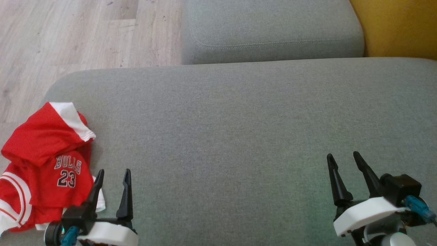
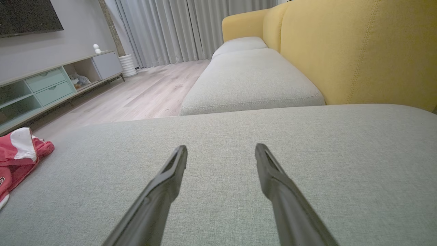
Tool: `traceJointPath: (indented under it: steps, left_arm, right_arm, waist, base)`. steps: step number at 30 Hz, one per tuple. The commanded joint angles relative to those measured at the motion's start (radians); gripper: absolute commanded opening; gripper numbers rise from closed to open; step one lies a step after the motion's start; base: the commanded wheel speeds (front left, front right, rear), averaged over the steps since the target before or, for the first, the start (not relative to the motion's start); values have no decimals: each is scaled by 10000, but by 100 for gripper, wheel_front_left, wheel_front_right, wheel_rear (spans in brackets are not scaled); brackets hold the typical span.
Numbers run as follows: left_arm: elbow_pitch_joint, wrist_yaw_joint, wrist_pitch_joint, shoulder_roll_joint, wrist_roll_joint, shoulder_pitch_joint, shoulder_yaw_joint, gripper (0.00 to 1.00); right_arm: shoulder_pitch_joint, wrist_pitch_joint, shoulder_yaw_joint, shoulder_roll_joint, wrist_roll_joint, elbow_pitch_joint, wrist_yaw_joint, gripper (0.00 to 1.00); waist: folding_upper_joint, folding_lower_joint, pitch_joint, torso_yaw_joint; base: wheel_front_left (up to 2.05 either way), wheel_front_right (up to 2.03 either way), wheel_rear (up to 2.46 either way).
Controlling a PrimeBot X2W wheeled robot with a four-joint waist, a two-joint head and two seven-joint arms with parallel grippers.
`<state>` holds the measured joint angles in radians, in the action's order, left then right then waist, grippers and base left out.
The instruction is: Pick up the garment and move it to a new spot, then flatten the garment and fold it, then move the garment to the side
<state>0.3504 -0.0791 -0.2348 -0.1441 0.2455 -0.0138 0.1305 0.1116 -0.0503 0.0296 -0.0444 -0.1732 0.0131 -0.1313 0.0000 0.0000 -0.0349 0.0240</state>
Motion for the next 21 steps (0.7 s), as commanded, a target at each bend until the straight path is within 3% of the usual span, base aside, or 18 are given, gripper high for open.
traceJointPath:
  steps: [1, 13, 21]
  left_arm:
    - [-255, 58, -128, -192, 33, -538, -326, 100]
    - [-214, 275, -28, -278, 89, -576, -284, 100]
    - [-292, 468, -84, -358, 113, -641, -373, 100]
  right_arm:
    - [-327, -18, 226, -59, -10, -341, 6, 100]
    - [-349, -38, 285, -59, -85, -324, 6, 100]
    - [-366, -100, 516, -59, -36, -566, 6, 100]
  waist:
    - [0, 0, -1, 5]
    - [0, 0, 31, 183]
    - [0, 0, 137, 1106]
  base:
    - [0, 0, 0]
    - [0, 0, 0]
    - [0, 0, 0]
